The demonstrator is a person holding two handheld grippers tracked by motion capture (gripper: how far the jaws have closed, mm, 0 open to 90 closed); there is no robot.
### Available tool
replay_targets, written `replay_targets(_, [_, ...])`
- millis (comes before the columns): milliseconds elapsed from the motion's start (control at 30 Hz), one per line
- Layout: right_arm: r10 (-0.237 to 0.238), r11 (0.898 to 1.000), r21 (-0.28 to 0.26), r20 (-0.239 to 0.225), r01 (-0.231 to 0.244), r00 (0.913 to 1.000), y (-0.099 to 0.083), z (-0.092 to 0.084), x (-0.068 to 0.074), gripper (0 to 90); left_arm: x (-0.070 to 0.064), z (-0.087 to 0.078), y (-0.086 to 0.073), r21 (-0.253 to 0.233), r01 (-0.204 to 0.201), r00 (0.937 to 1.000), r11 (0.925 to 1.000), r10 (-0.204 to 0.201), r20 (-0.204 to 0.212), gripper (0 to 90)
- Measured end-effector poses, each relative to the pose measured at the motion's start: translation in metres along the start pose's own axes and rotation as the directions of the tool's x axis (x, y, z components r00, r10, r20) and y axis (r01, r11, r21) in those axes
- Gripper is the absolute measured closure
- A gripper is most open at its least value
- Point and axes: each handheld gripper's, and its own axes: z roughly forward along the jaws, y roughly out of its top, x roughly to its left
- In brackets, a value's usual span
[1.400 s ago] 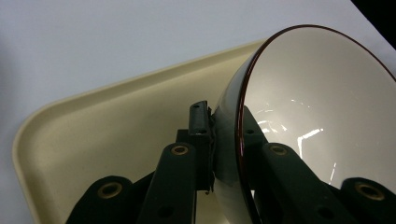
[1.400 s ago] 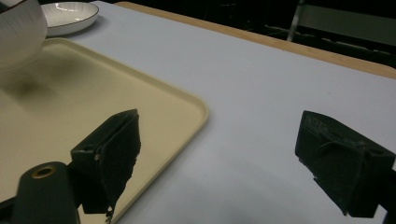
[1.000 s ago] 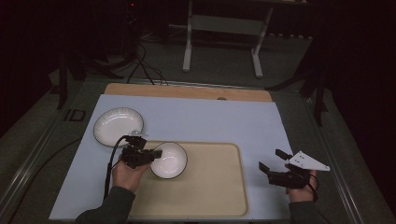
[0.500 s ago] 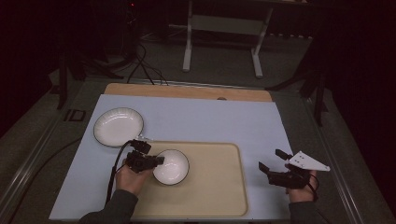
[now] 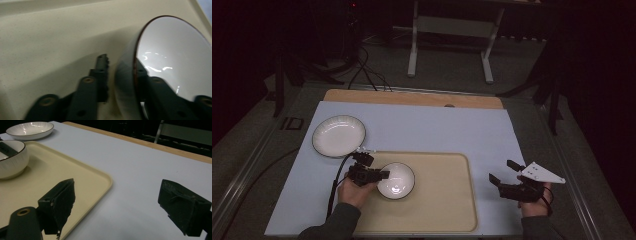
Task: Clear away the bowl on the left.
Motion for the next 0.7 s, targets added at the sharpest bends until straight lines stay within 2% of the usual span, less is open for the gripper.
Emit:
replay_targets(33, [-0.001, 1.000, 0.000, 0.000, 0.001, 1.0000, 0.000, 0.000, 0.000, 13.8, 0.000, -0.001, 0.000, -0.011, -0.002, 0.9999, 0.9999, 0.001, -0.016, 59.0])
replay_targets(167, [-0.001, 1.000, -0.001, 0.000, 0.001, 1.0000, 0.000, 0.000, 0.000, 13.8, 0.000, -0.010, 0.002, -0.072, -0.004, 0.9990, 0.9974, 0.000, -0.045, 38.2])
replay_targets(267, [0.000, 1.000, -0.001, -0.001, 0.000, 1.0000, 0.000, 0.000, 0.000, 13.9, 0.002, -0.017, 0.003, -0.107, 0.001, 0.9990, 0.9942, -0.006, -0.044, 31.8])
replay_targets(367, [-0.001, 1.000, 0.000, -0.001, 0.001, 1.0000, 0.000, 0.000, 0.000, 13.9, 0.005, -0.027, 0.004, -0.168, 0.005, 0.9995, 0.9858, -0.010, -0.030, 31.0])
replay_targets(467, [-0.001, 1.000, -0.002, 0.000, 0.001, 1.0000, 0.000, 0.000, 0.000, 13.9, 0.009, -0.038, 0.004, -0.241, 0.010, 0.9994, 0.9706, -0.018, -0.028, 31.2])
replay_targets(533, [0.000, 1.000, -0.001, -0.001, 0.000, 1.0000, 0.000, 0.000, 0.000, 13.9, 0.010, -0.046, 0.003, -0.292, -0.004, 0.9979, 0.9565, -0.015, -0.063, 31.6])
replay_targets(567, [-0.001, 1.000, 0.000, -0.001, 0.001, 1.0000, 0.000, 0.000, 0.000, 13.8, 0.011, -0.050, 0.003, -0.321, -0.011, 0.9968, 0.9469, -0.015, -0.079, 31.9])
replay_targets(633, [-0.002, 1.000, -0.001, -0.001, 0.002, 1.0000, 0.000, 0.000, 0.000, 13.9, 0.013, -0.059, 0.001, -0.373, -0.045, 0.9908, 0.9269, -0.007, -0.135, 31.9])
replay_targets(700, [-0.001, 1.000, -0.002, 0.000, 0.001, 1.0000, 0.000, 0.000, 0.000, 13.9, 0.013, -0.066, 0.000, -0.407, -0.088, 0.9803, 0.9094, 0.006, -0.197, 32.1])
